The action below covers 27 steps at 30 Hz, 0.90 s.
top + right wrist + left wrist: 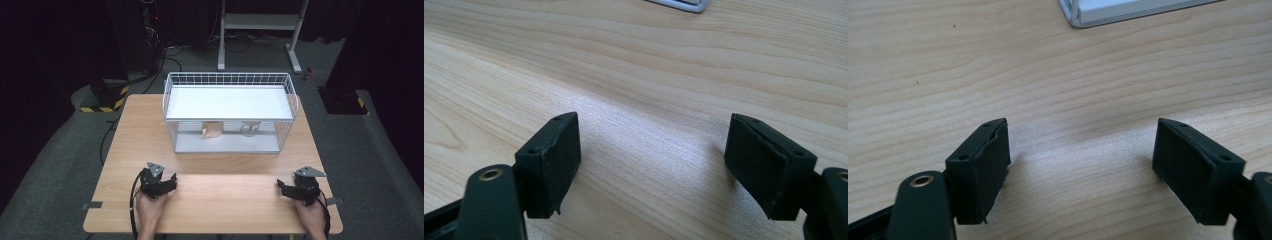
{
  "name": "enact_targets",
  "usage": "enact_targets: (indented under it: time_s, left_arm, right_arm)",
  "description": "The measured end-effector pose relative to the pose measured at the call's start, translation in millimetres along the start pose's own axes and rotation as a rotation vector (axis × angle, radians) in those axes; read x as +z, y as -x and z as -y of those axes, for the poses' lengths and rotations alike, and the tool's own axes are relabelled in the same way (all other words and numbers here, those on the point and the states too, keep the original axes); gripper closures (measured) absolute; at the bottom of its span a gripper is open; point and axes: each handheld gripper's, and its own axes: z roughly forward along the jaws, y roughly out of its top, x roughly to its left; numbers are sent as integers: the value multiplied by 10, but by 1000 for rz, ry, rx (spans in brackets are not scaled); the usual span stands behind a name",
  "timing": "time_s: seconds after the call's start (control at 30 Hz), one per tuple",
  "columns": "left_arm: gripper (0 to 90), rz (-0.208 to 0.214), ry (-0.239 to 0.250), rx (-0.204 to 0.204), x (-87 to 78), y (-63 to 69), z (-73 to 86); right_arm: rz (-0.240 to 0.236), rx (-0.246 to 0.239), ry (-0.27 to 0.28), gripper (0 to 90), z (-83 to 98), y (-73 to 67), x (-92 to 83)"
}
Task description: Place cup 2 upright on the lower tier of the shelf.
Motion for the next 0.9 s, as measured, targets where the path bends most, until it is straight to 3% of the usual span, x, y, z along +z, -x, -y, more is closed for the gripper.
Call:
enact_targets:
  time_s: [0.9]
  left_arm:
    - [200, 13, -5, 1, 2, 5, 3]
  right_arm:
    - [1, 1, 1, 224, 0, 1, 1]
